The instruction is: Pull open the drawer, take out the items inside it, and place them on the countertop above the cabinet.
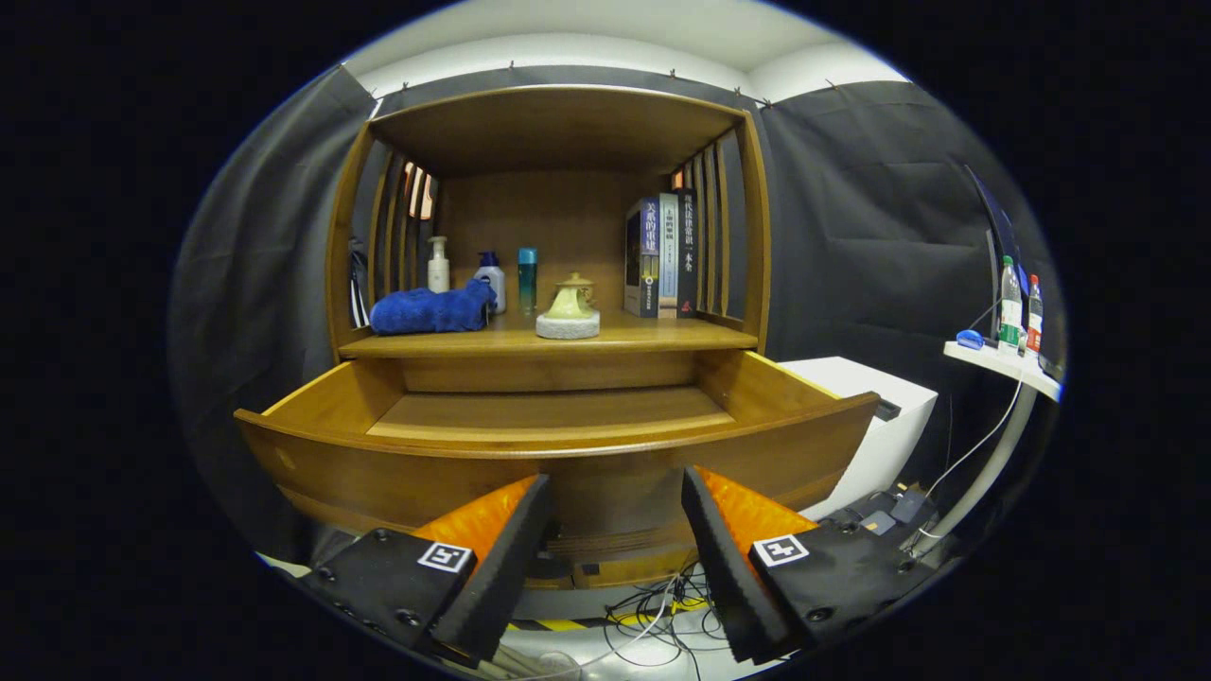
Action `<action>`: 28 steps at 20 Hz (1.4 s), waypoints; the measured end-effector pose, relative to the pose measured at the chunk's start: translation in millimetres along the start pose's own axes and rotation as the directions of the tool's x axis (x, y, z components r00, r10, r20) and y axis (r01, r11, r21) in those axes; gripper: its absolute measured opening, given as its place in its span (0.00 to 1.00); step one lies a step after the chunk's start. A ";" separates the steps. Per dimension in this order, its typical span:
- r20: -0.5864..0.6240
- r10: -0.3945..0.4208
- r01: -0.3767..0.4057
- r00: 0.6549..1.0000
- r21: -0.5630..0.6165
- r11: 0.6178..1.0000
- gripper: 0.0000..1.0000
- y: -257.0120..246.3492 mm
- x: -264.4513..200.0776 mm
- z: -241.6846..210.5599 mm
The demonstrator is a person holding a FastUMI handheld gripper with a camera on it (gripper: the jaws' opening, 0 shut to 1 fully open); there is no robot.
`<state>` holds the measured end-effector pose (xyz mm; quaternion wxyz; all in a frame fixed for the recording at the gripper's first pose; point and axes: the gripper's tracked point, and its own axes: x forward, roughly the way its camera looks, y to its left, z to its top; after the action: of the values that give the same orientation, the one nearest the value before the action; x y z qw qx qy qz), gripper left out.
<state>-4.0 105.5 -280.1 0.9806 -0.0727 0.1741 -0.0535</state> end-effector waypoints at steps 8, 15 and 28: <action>-0.028 0.013 -0.013 1.000 0.004 1.000 0.92 4.5 32.8 -1.2; -0.030 0.016 -0.015 0.999 0.028 0.999 0.92 12.2 80.5 16.0; -0.038 0.019 -0.018 0.999 0.033 0.999 0.92 19.2 144.0 34.8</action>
<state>144.2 110.0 -298.9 0.9786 -0.0538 0.1926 -0.0485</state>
